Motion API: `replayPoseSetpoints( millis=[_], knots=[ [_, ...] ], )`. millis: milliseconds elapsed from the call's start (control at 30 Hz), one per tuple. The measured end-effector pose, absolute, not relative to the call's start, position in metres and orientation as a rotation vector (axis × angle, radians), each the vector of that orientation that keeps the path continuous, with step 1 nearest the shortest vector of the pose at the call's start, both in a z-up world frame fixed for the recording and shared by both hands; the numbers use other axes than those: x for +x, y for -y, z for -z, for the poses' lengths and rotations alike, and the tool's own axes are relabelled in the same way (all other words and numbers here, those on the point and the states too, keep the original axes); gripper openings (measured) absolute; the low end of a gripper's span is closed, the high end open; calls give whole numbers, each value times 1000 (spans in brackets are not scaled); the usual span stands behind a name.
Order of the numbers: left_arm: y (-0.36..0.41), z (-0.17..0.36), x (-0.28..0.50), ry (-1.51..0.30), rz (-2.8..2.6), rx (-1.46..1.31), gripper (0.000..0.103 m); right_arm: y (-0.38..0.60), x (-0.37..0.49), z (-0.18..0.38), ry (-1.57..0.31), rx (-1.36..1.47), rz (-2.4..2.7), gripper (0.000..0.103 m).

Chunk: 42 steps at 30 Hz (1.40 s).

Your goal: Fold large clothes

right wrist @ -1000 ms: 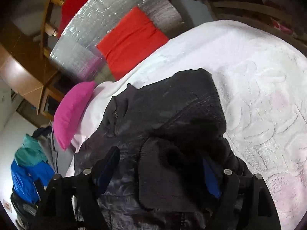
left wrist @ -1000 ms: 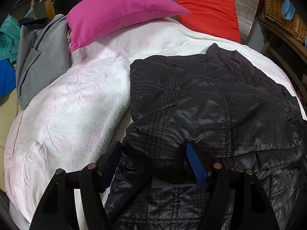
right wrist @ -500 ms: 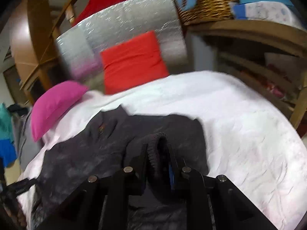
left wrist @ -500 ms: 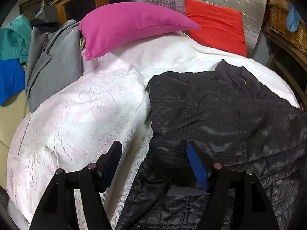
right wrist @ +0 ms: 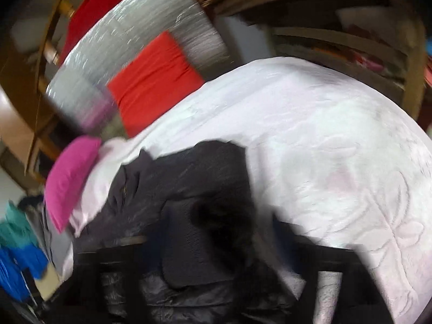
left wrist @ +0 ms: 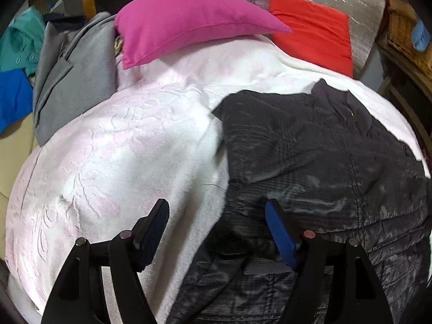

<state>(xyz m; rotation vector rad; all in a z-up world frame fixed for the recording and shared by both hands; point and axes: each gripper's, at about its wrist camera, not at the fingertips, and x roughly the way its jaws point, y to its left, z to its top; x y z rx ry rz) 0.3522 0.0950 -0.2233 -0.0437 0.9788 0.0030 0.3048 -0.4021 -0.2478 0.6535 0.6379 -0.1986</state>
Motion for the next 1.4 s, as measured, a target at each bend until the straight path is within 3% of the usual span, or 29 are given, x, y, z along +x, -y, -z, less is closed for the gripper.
replayPoseSetpoints(
  millis=[300, 333, 367, 533, 567, 600, 667, 733, 800, 900, 967, 1000, 1300, 1333, 1367, 1400],
  knots=[
    [-125, 231, 364, -1023, -1, -181, 77, 389, 344, 277, -759, 647, 114, 86],
    [-122, 236, 366, -1045, 19, -179, 77, 383, 347, 280, -778, 622, 104, 82],
    [-119, 240, 368, -1062, 32, -178, 77, 377, 349, 283, -798, 590, 99, 70],
    [-109, 240, 370, -1034, 77, -199, 75, 352, 344, 269, -771, 387, 166, 40],
    [-107, 239, 370, -1024, 96, -216, 65, 352, 341, 264, -749, 391, 166, 36],
    [-104, 239, 371, -1021, 113, -220, 56, 354, 337, 258, -719, 400, 163, 35],
    [-96, 239, 372, -1020, 113, -174, 55, 354, 333, 251, -678, 394, 166, 35],
    [-88, 242, 374, -1027, 90, -116, 56, 356, 337, 259, -713, 376, 180, 35],
    [-88, 245, 377, -1049, 72, -103, 67, 358, 349, 275, -795, 378, 194, 37],
    [-92, 243, 376, -1051, 55, -103, 69, 365, 349, 275, -800, 442, 178, 47],
    [-94, 239, 373, -1044, 55, -115, 69, 370, 344, 270, -784, 511, 145, 66],
    [-93, 237, 372, -1040, 59, -115, 69, 373, 341, 267, -765, 537, 136, 67],
    [-73, 240, 355, -1060, 122, -76, 72, 381, 342, 288, -807, 652, 108, 68],
    [-74, 242, 354, -1062, 123, -81, 72, 378, 341, 289, -806, 638, 100, 66],
    [-76, 245, 353, -1064, 125, -101, 72, 373, 342, 289, -807, 608, 97, 53],
    [-77, 246, 353, -1064, 126, -116, 72, 368, 344, 287, -804, 564, 106, 47]
  ],
)
